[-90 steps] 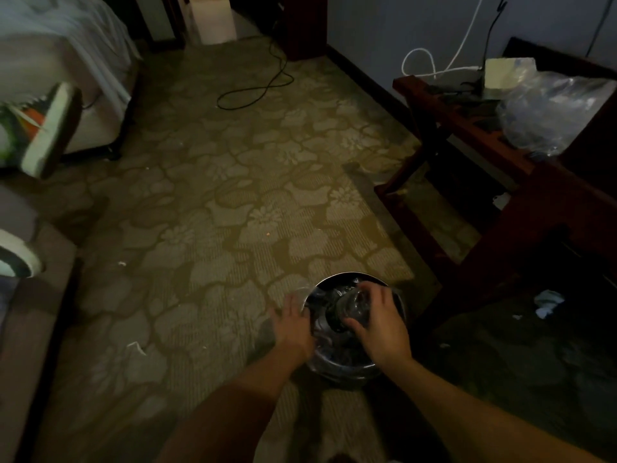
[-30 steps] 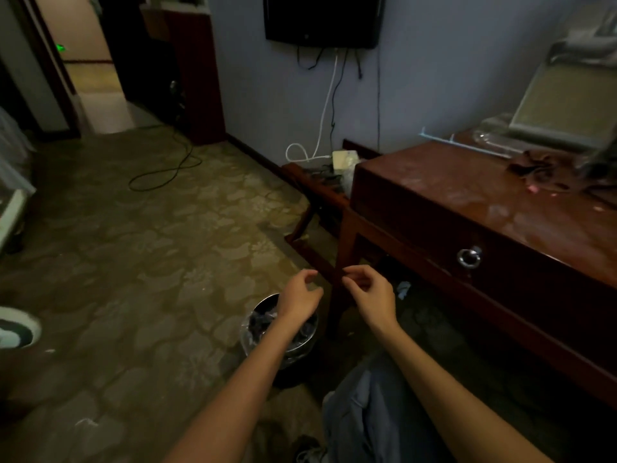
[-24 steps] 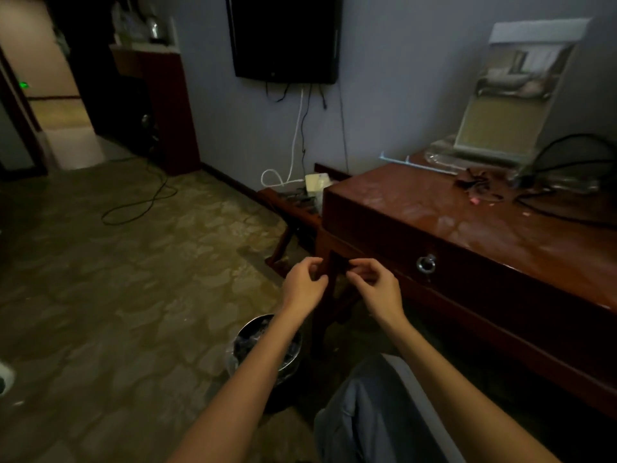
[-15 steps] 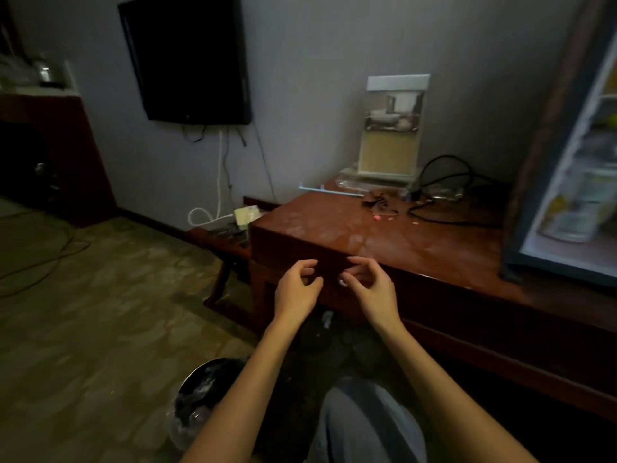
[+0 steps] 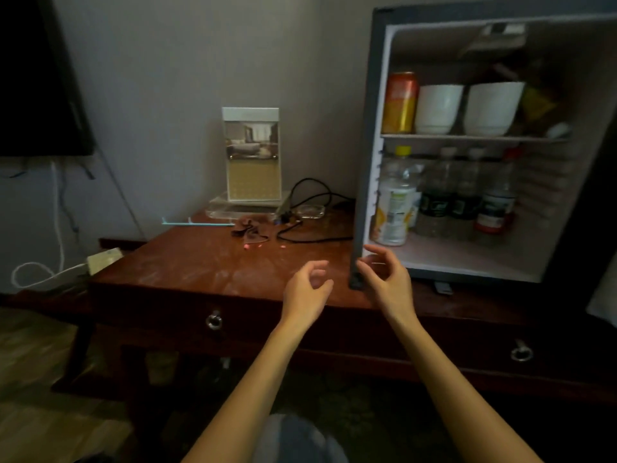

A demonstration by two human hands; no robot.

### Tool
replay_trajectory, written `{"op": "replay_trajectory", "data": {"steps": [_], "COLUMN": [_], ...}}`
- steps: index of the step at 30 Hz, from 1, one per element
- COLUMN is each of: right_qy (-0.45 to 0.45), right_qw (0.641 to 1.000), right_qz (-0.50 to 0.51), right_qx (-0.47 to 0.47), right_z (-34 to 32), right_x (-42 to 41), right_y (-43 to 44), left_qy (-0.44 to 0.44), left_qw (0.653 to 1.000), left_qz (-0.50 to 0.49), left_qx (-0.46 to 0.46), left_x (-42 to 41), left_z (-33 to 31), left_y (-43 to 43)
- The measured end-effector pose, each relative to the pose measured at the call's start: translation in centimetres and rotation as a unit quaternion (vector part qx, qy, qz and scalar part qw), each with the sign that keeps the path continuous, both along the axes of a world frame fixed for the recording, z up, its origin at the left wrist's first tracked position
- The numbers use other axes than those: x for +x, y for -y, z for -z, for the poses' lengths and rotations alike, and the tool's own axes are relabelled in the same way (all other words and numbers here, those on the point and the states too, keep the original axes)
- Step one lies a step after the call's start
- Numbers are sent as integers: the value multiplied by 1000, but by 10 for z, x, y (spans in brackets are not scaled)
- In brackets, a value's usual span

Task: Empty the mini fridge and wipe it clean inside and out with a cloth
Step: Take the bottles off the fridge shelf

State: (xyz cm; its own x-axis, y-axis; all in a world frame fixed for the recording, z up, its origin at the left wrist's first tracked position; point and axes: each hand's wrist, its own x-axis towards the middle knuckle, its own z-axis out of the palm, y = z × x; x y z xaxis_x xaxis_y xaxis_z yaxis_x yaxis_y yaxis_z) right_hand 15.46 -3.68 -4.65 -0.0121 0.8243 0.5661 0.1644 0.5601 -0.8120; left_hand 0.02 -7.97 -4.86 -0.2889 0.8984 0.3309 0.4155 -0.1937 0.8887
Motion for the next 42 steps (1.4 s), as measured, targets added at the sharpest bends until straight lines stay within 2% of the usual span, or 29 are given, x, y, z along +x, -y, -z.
{"op": "replay_trajectory", "data": {"steps": [5, 13, 22, 25, 30, 34, 38, 42], "right_qy": [-49, -78, -104, -92, -42, -1, 11, -17], "right_qw": [996, 990, 976, 969, 952, 936, 943, 937], "right_qz": [64, 104, 181, 224, 302, 347, 330, 349], "right_qx": [-22, -54, -56, -50, 1, 54, 30, 20], "right_z": [2, 12, 6, -2, -32, -73, -99, -114], "right_x": [63, 120, 164, 176, 192, 192, 192, 189], "right_y": [-25, -76, -131, -147, -175, -189, -211, -226], "left_qy": [-7, 43, 119, 128, 214, 202, 183, 154], "left_qw": [999, 993, 975, 968, 944, 940, 941, 948], "left_qz": [53, 93, 179, 207, 243, 273, 281, 277], "left_qx": [4, 54, 63, 66, 60, 42, 42, 38], "left_x": [56, 121, 162, 169, 158, 158, 157, 159], "left_z": [-3, -5, -17, -9, -9, -8, -10, -8], "left_y": [-38, -100, -173, -187, -200, -201, -200, -201]}}
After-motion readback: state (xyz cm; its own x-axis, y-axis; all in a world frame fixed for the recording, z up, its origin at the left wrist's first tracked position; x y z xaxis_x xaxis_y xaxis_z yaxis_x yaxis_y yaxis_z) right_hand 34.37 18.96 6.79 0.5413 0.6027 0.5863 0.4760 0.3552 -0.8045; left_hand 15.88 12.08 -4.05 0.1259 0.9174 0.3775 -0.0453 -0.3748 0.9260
